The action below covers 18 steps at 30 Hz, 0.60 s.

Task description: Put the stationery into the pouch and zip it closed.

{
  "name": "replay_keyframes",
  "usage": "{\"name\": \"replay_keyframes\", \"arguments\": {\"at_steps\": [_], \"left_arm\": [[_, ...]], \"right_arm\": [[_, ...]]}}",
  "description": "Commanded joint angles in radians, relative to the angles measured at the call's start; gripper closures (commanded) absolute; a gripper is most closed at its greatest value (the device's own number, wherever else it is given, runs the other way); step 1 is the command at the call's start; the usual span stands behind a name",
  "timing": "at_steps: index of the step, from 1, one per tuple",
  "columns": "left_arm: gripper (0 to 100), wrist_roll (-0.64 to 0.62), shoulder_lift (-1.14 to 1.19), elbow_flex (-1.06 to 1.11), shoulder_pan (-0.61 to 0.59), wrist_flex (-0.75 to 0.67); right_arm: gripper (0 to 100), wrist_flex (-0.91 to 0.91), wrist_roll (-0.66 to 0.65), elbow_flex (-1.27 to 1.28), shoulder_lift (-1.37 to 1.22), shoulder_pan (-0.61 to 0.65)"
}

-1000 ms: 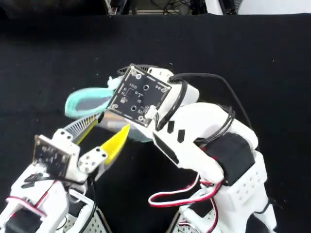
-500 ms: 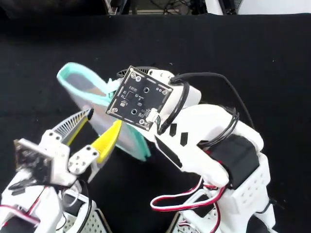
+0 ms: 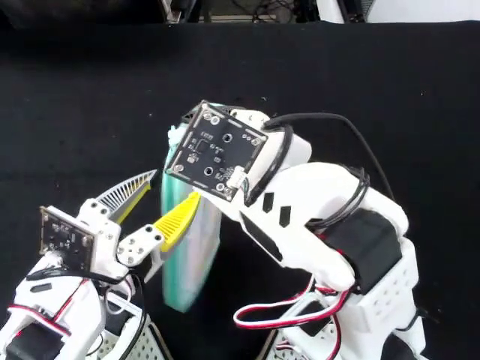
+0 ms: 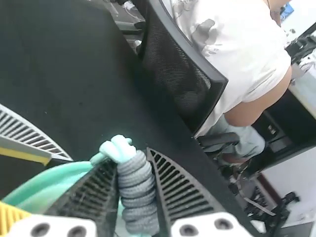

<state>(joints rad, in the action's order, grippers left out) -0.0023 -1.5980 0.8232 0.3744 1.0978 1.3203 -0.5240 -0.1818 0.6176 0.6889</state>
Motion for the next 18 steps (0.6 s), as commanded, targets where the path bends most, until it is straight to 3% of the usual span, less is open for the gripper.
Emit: {"name": "replay_keyframes", "arguments": {"at_steps": [1, 18], "left_arm": [[76, -0.005, 0.012, 0.002, 0.002, -0.058], [77, 0.005, 0.011, 0.091, 0.002, -0.072]], "right_arm": [[98.5, 0.002, 0.043, -0.044, 0.008, 0.015], [98.5, 0.058, 0.041, 0.021, 0.051, 0.018]]}}
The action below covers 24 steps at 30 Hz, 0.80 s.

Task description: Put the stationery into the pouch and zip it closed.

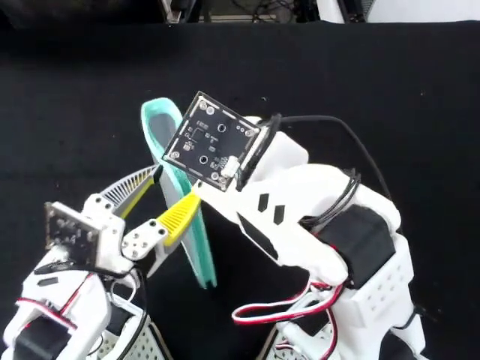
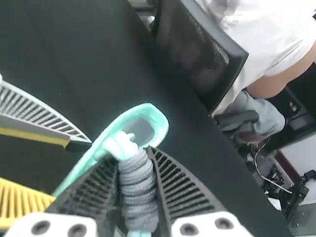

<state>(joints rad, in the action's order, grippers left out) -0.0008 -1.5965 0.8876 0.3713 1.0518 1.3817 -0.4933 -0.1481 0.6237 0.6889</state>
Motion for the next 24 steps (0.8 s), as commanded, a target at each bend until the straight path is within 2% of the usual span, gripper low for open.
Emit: {"name": "replay_keyframes", "arguments": {"at_steps": [1, 7, 16, 19, 24], "left_arm": [[77, 0.003, 0.008, 0.036, 0.005, -0.026], [77, 0.003, 0.012, 0.051, 0.005, -0.095], [77, 0.005, 0.012, 0.058, 0.004, -0.091], [77, 0.058, 0.012, 0.088, -0.033, -0.097], [77, 0.077, 0.005, 0.105, -0.104, -0.095]], "right_arm": [[98.5, -0.003, 0.011, -0.013, 0.058, 0.018], [98.5, 0.0, 0.011, -0.007, 0.085, 0.018], [98.5, 0.003, 0.017, -0.007, 0.087, 0.052], [98.5, 0.003, 0.015, -0.007, 0.088, 0.1], [98.5, -0.028, 0.015, 0.033, 0.084, 0.098]]}}
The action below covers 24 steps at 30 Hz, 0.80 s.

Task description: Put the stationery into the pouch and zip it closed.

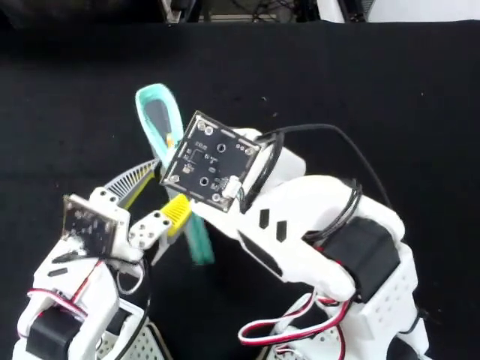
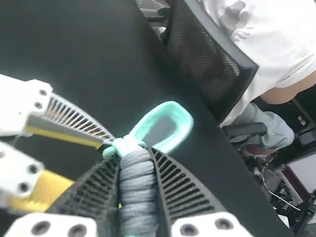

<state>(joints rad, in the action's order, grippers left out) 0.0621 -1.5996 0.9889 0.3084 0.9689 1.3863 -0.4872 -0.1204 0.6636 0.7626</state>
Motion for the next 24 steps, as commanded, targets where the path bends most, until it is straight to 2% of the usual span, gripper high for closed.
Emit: {"name": "replay_keyframes", "arguments": {"at_steps": [1, 7, 19, 21, 24], "left_arm": [[77, 0.015, 0.014, -0.001, -0.047, -0.014], [77, 0.015, 0.014, 0.004, -0.091, -0.015], [77, 0.015, 0.014, 0.005, -0.085, -0.009], [81, 0.015, 0.012, 0.005, -0.085, -0.006], [99, 0.025, 0.008, 0.004, -0.085, -0.012]], "right_arm": [[98.5, -0.046, 0.009, 0.024, 0.045, 0.025], [98.5, -0.08, 0.006, 0.062, 0.05, 0.025], [98.5, -0.074, 0.006, 0.062, 0.051, 0.025], [98.5, -0.075, 0.005, 0.062, 0.051, 0.025], [98.5, -0.08, 0.005, 0.065, 0.051, -0.002]]}}
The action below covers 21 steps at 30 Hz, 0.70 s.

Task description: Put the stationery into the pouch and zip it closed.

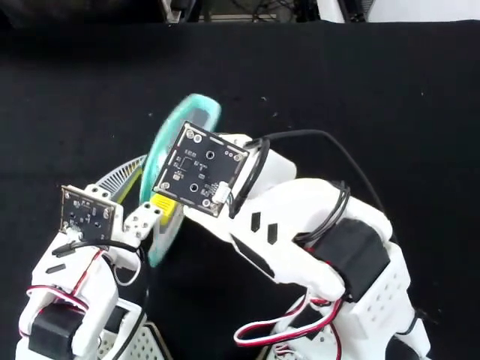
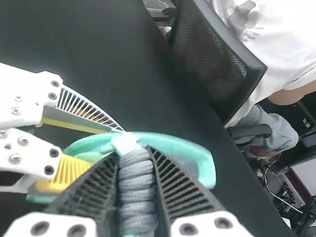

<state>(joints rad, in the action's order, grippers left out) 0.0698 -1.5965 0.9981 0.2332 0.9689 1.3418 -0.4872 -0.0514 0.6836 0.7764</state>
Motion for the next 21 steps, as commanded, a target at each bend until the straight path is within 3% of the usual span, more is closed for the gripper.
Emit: {"name": "replay_keyframes", "arguments": {"at_steps": [1, 12, 21], "left_arm": [[96, 0.034, 0.005, -0.004, -0.01, -0.006], [97, 0.037, 0.002, -0.007, -0.01, 0.003], [97, 0.041, 0.002, -0.038, -0.01, 0.112]], "right_arm": [[98.5, -0.035, 0.005, -0.001, 0.031, -0.028], [98.5, -0.04, 0.003, 0.013, 0.024, -0.167], [98.6, -0.258, 0.003, 0.242, 0.03, -0.316]]}}
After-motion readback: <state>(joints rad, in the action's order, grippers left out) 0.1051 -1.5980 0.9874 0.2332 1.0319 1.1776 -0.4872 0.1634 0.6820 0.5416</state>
